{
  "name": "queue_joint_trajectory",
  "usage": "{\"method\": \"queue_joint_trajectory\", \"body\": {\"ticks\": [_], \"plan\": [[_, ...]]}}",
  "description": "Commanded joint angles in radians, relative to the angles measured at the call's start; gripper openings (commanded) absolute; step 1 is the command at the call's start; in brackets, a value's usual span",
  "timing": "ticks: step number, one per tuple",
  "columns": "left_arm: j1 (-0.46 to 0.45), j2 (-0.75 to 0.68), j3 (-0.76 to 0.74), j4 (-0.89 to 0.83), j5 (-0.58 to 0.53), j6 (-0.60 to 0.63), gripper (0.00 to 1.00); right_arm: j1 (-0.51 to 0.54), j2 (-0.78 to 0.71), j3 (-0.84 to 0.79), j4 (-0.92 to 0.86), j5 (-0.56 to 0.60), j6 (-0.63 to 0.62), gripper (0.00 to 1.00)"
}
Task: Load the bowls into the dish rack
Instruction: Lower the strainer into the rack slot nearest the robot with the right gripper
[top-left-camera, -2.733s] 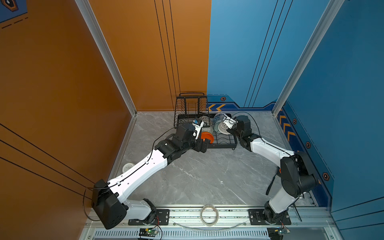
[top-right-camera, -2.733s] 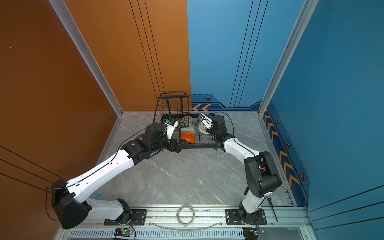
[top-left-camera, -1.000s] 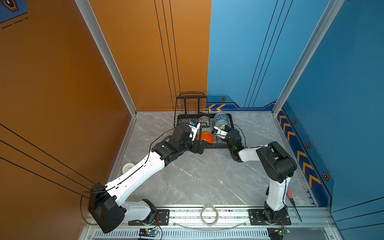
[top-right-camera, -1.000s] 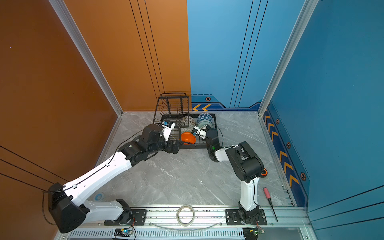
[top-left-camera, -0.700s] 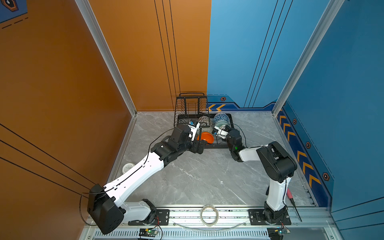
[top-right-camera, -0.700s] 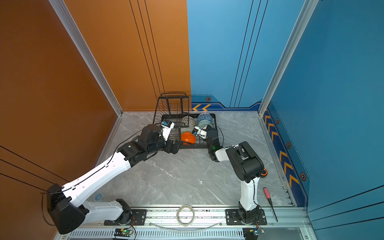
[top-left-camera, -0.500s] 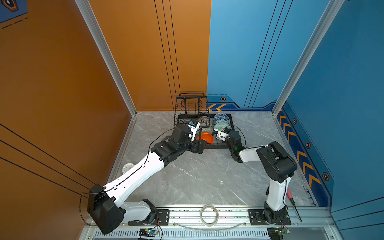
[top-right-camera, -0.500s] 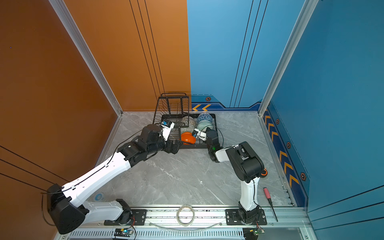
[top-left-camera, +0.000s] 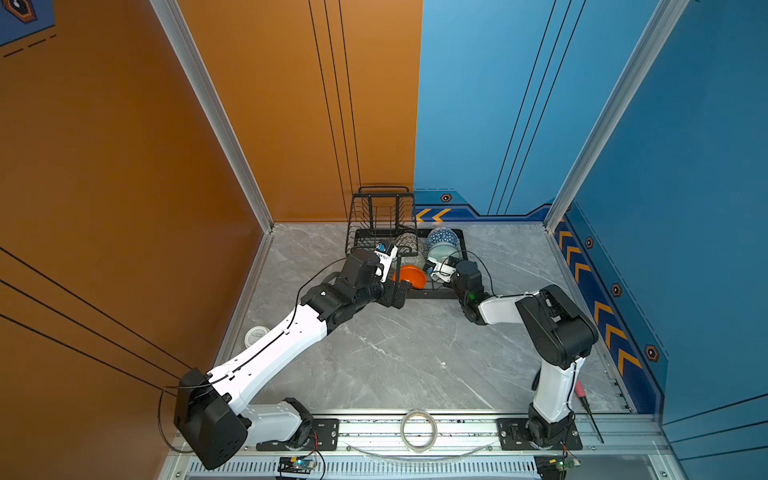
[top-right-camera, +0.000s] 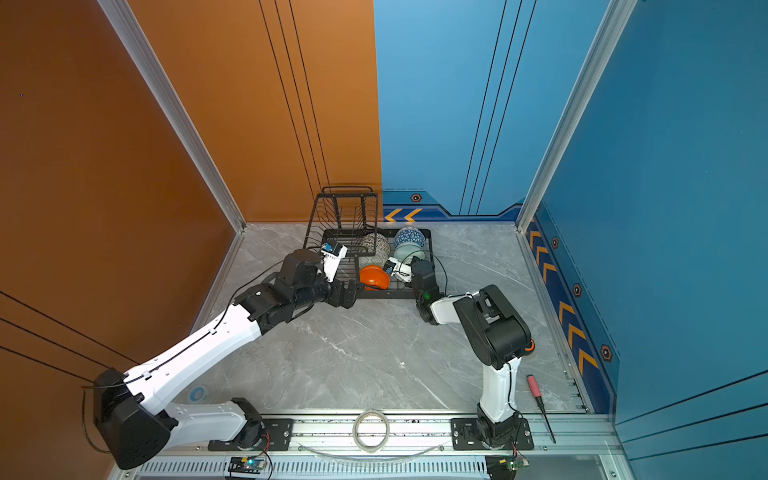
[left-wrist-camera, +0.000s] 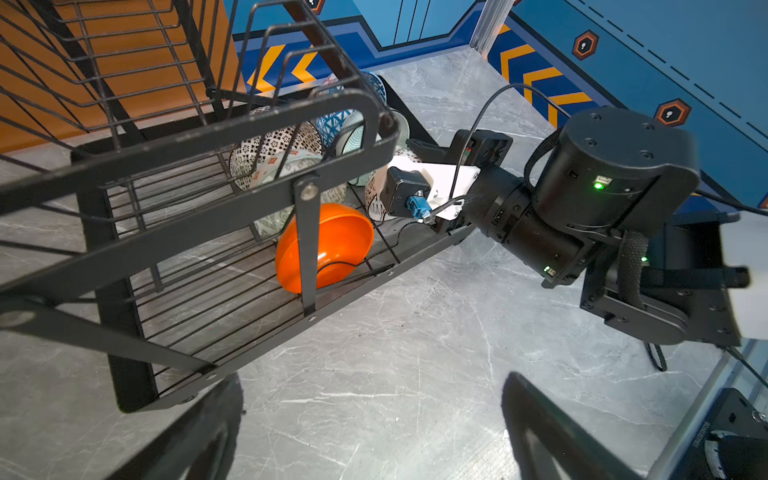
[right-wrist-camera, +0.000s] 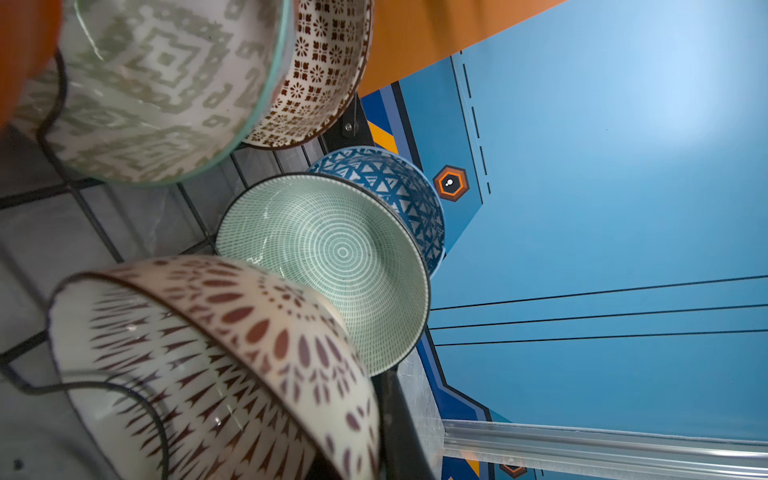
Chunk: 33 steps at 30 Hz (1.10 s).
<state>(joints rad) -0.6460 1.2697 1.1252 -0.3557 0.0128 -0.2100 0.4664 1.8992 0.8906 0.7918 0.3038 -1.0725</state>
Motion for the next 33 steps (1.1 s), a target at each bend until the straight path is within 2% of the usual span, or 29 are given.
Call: {"method": "queue_joint_trajectory", "body": {"ticks": [1, 6, 23, 29, 33], "plan": [[0.015, -0.023, -0.018, 0.017, 0.018, -0.014, 0.98, 0.029, -0.051, -0.011, -0.133, -0.051, 0.073, 0.01], [0.015, -0.026, -0.024, 0.020, 0.020, -0.017, 0.98, 0.040, -0.070, -0.018, -0.158, -0.045, 0.088, 0.12], [0.022, -0.057, -0.050, 0.019, 0.016, -0.021, 0.98, 0.062, -0.101, -0.026, -0.164, -0.024, 0.105, 0.28], [0.023, -0.062, -0.051, 0.018, 0.015, -0.020, 0.98, 0.057, -0.127, -0.028, -0.180, -0.025, 0.125, 0.43], [0.022, -0.066, -0.052, 0.018, 0.016, -0.022, 0.98, 0.054, -0.141, -0.029, -0.193, -0.029, 0.130, 0.44]]}}
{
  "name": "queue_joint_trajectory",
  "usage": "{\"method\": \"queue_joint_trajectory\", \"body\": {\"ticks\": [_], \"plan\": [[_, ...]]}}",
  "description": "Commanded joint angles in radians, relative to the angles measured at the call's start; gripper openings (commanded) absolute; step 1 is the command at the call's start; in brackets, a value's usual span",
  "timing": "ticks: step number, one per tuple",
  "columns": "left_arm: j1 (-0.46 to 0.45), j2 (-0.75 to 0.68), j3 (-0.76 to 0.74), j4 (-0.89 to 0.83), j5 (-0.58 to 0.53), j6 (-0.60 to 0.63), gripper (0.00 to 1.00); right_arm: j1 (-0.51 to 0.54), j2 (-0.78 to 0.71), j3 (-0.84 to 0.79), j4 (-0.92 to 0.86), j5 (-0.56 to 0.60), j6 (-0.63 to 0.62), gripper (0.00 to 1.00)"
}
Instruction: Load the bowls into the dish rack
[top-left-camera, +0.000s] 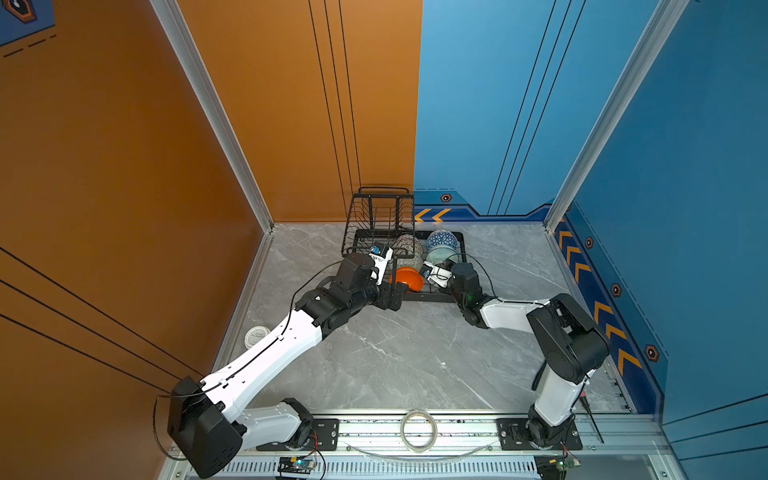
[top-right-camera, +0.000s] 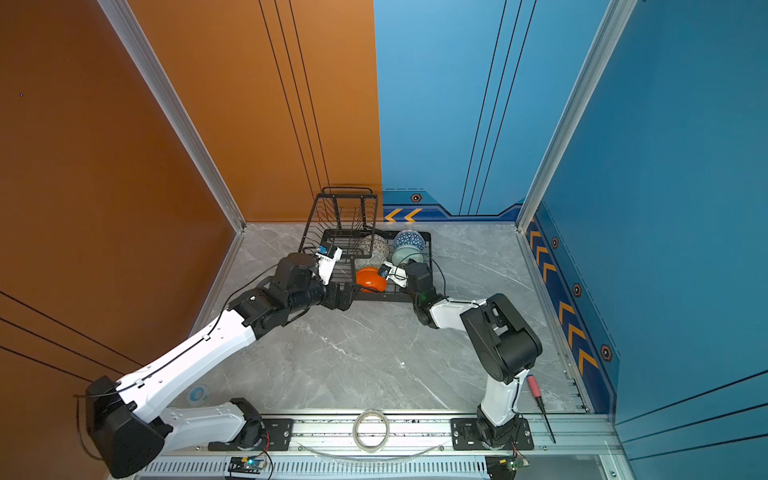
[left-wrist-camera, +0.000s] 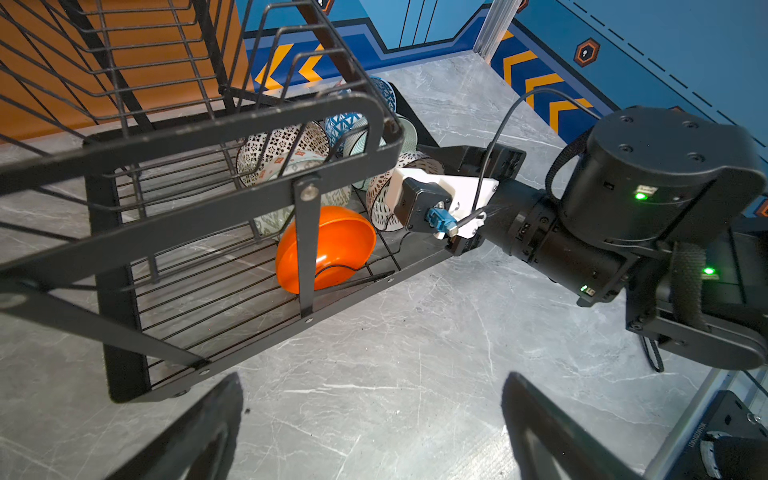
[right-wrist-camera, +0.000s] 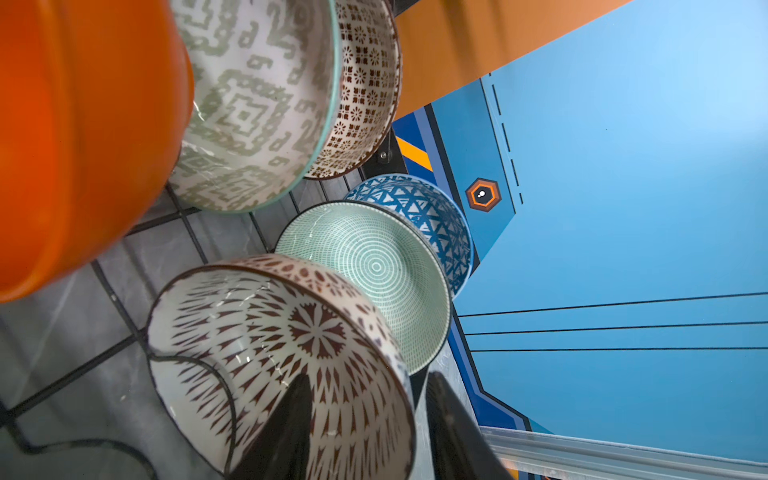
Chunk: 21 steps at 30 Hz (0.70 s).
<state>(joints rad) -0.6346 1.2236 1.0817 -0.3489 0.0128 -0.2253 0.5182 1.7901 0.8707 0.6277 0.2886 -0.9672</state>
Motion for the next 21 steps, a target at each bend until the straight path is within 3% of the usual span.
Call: {"method": "queue_joint_trajectory", "body": {"ticks": [1, 8, 14, 21], "plan": [[0.011, -0.020, -0.009, 0.011, 0.016, -0.007, 0.98, 0.001, -0.036, -0.011, -0.031, -0.014, 0.024, 0.44], [0.012, -0.027, -0.011, 0.011, 0.017, -0.007, 0.98, -0.004, -0.059, -0.013, -0.045, -0.021, 0.032, 0.52], [0.012, -0.033, -0.012, 0.008, 0.013, -0.007, 0.98, -0.005, -0.106, -0.017, -0.087, -0.029, 0.042, 0.85], [0.016, -0.058, -0.027, -0.001, -0.008, 0.006, 0.98, 0.000, -0.197, -0.045, -0.131, -0.022, 0.068, 0.97]]}}
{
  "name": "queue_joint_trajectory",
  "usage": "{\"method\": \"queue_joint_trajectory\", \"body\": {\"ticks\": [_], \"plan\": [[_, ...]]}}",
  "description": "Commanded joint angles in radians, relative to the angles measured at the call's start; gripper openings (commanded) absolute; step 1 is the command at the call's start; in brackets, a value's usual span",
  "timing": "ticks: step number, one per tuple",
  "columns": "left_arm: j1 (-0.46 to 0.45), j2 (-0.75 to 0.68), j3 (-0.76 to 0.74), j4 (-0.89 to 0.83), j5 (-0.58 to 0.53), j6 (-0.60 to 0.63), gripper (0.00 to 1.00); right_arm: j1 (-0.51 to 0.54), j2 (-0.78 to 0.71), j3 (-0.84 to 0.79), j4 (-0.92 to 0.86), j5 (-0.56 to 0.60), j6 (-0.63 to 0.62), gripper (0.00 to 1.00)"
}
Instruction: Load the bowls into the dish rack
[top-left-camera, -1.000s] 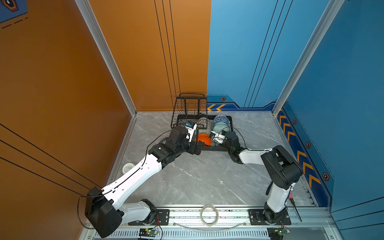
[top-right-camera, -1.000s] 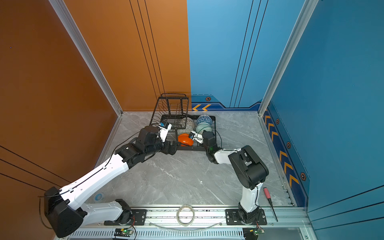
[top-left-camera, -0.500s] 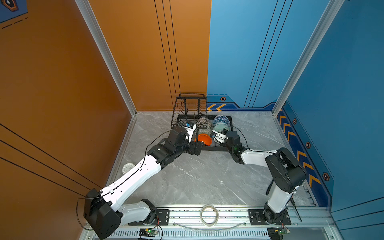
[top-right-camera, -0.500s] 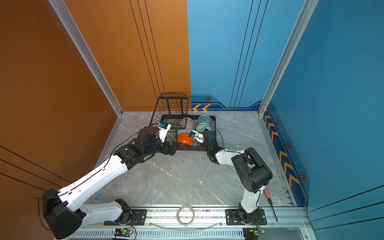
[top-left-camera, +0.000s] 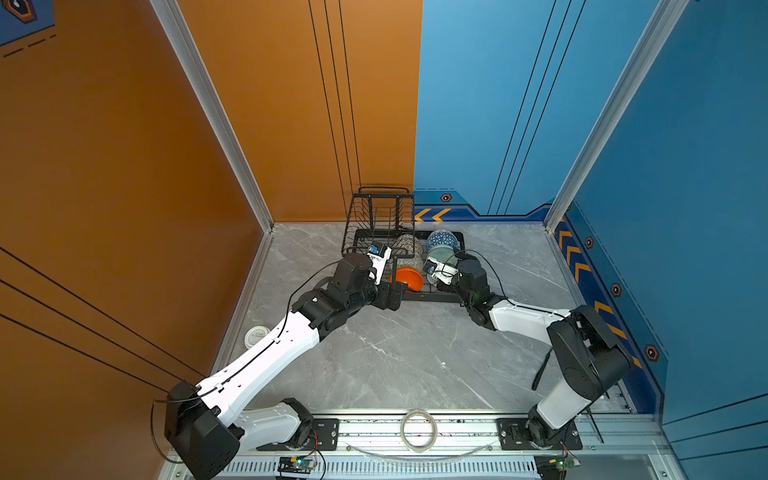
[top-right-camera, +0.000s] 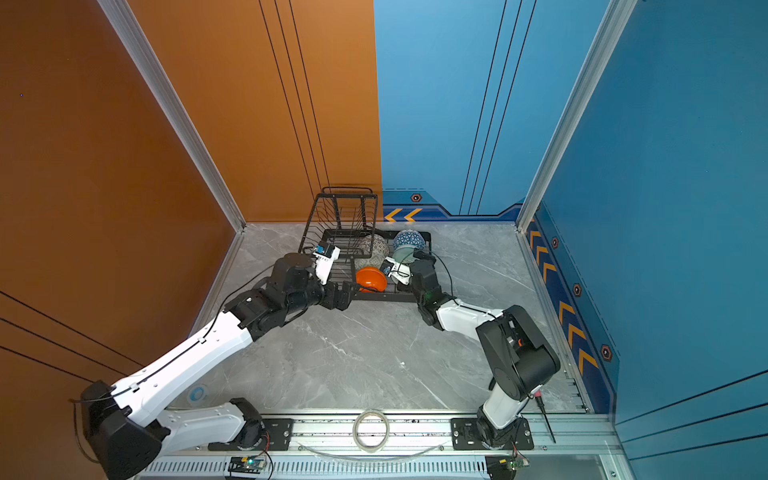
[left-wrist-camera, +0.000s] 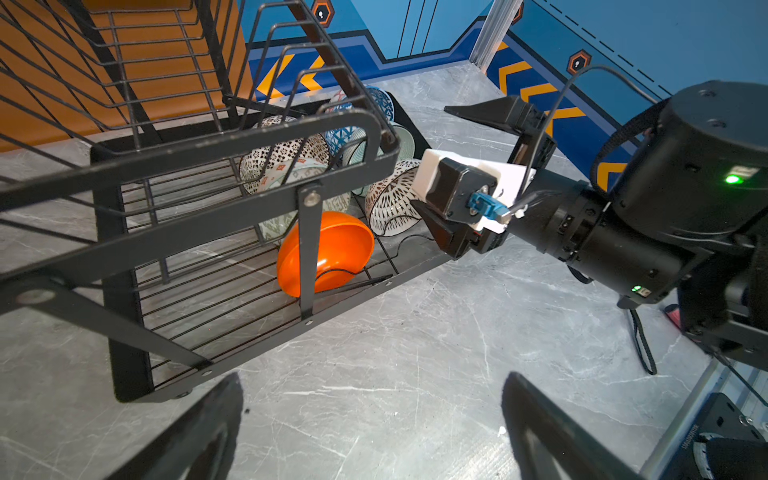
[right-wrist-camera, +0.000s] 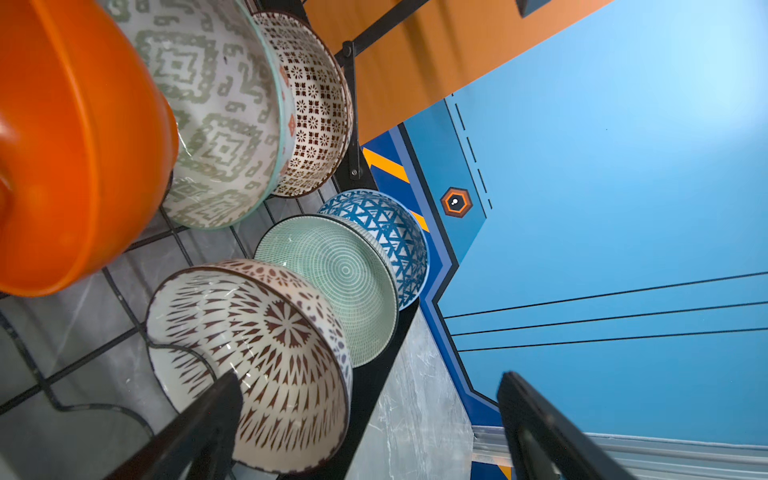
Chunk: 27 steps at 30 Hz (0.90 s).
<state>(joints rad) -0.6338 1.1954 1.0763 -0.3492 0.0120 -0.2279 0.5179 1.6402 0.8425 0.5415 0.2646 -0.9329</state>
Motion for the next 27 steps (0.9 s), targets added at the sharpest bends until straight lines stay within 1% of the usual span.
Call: {"method": "queue_joint_trajectory", "body": {"ticks": [1, 6, 8, 13, 15, 18, 22, 25, 27], "plan": [[0.019, -0.037, -0.026, 0.000, -0.009, 0.011, 0.98, 0.002, -0.060, -0.021, -0.050, 0.009, 0.040, 0.99], [0.037, -0.080, -0.039, 0.002, -0.024, 0.033, 0.98, 0.010, -0.142, -0.059, -0.052, 0.055, 0.067, 1.00], [0.048, -0.098, -0.071, -0.007, -0.035, 0.045, 0.98, 0.013, -0.178, -0.080, -0.051, 0.074, 0.088, 1.00], [0.093, -0.181, -0.120, 0.008, -0.114, 0.069, 0.98, 0.008, -0.318, -0.138, -0.082, 0.098, 0.181, 1.00], [0.125, -0.228, -0.157, 0.031, -0.172, 0.070, 0.98, -0.008, -0.383, -0.153, -0.121, 0.102, 0.234, 1.00], [0.208, -0.295, -0.253, 0.116, -0.237, 0.060, 0.98, -0.064, -0.477, -0.167, -0.185, 0.094, 0.379, 1.00], [0.349, -0.315, -0.400, 0.279, -0.284, 0.023, 0.98, -0.211, -0.583, -0.208, -0.239, 0.016, 0.676, 1.00], [0.437, -0.285, -0.540, 0.479, -0.262, 0.050, 0.98, -0.302, -0.643, -0.312, -0.150, -0.044, 0.807, 1.00], [0.483, -0.249, -0.619, 0.629, -0.268, 0.041, 0.98, -0.336, -0.661, -0.386, -0.075, -0.041, 0.850, 1.00]]}}
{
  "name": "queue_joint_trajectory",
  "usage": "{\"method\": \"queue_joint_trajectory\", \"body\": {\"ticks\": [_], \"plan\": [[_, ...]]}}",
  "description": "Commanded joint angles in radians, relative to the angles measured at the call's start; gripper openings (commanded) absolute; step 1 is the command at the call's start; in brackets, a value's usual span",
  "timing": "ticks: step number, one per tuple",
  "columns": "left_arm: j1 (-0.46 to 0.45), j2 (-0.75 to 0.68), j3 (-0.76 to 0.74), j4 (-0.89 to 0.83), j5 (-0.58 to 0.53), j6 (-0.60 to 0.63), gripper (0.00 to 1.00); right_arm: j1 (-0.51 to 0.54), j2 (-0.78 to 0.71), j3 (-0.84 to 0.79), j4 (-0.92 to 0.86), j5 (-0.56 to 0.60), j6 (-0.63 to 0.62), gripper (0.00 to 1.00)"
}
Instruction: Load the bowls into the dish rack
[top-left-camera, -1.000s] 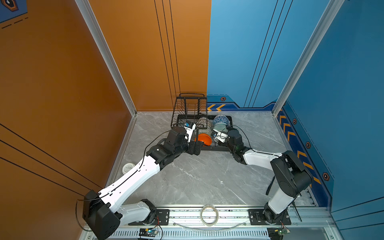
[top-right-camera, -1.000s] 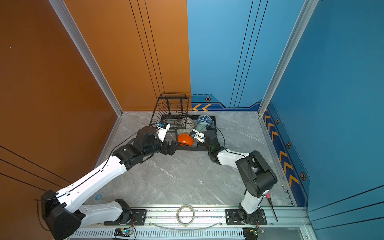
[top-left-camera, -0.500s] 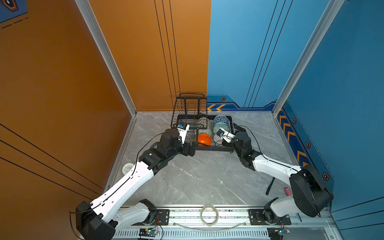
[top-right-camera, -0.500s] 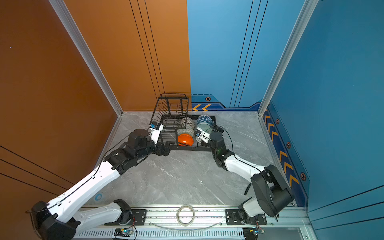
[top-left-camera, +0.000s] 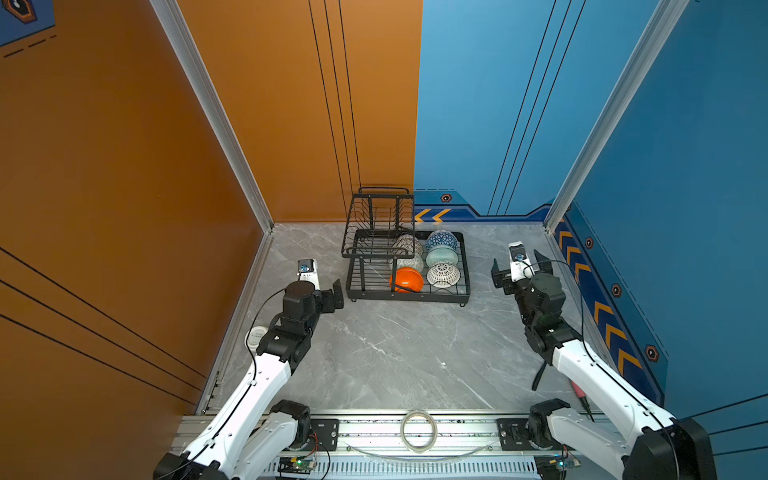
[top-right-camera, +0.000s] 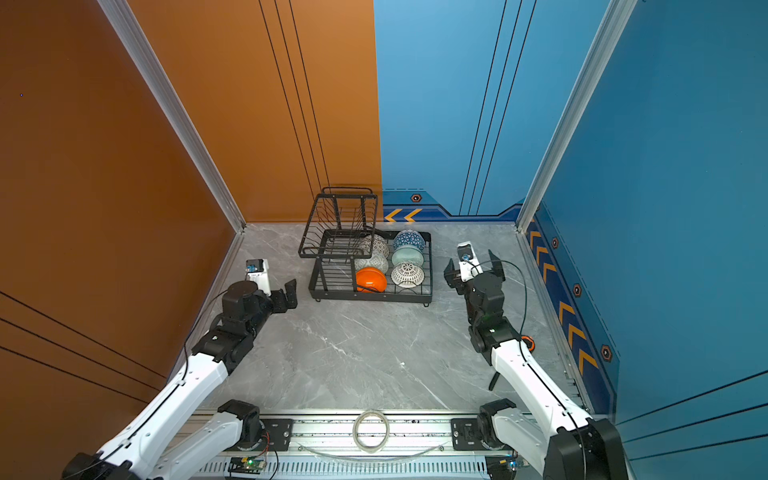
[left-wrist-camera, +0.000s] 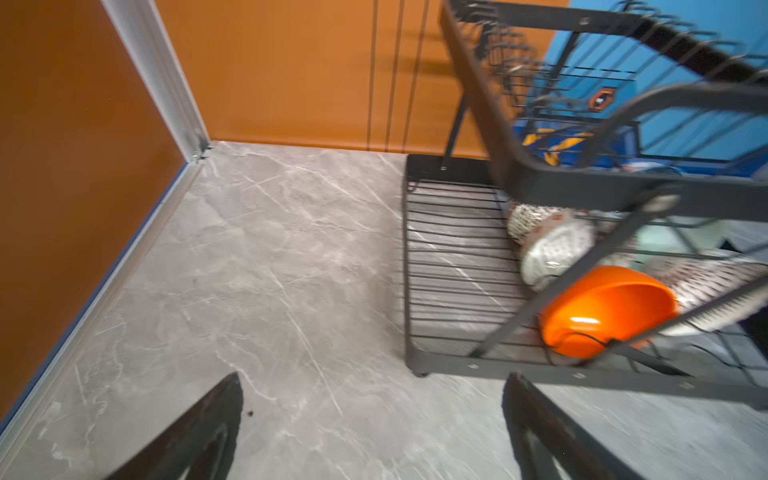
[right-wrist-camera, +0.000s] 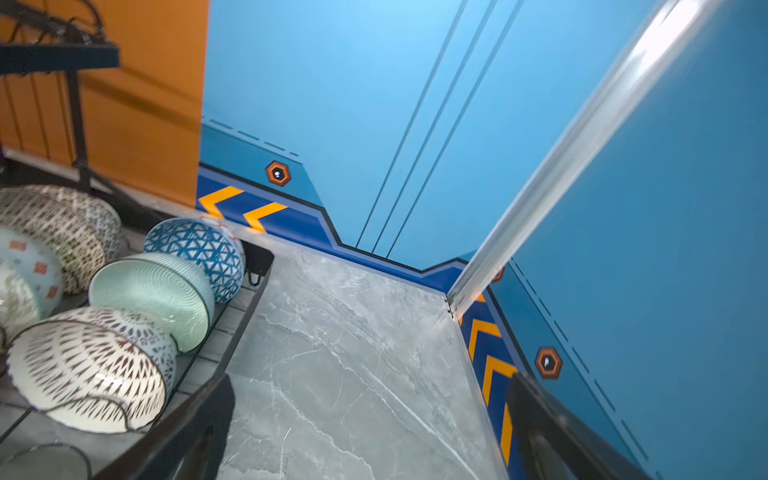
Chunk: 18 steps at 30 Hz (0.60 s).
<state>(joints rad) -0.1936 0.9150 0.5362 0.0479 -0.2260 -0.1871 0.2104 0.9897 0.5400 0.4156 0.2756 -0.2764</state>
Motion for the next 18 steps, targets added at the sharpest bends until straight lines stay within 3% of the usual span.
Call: {"method": "queue_joint_trajectory", "body": {"ticks": [1, 8, 10, 18], "plan": [[0.064, 0.052, -0.107, 0.287, -0.030, -0.007, 0.98, -0.042, -0.011, -0.117, 0.088, -0.035, 0.210, 1.00], [0.113, 0.287, -0.182, 0.597, -0.132, 0.078, 0.98, -0.080, 0.122, -0.227, 0.262, 0.028, 0.260, 1.00], [0.118, 0.352, -0.147, 0.585, -0.135, 0.129, 0.98, -0.084, 0.193, -0.247, 0.334, 0.051, 0.273, 1.00], [0.159, 0.639, -0.168, 0.881, -0.006, 0.166, 0.98, -0.138, 0.518, -0.274, 0.666, 0.029, 0.347, 1.00]]}}
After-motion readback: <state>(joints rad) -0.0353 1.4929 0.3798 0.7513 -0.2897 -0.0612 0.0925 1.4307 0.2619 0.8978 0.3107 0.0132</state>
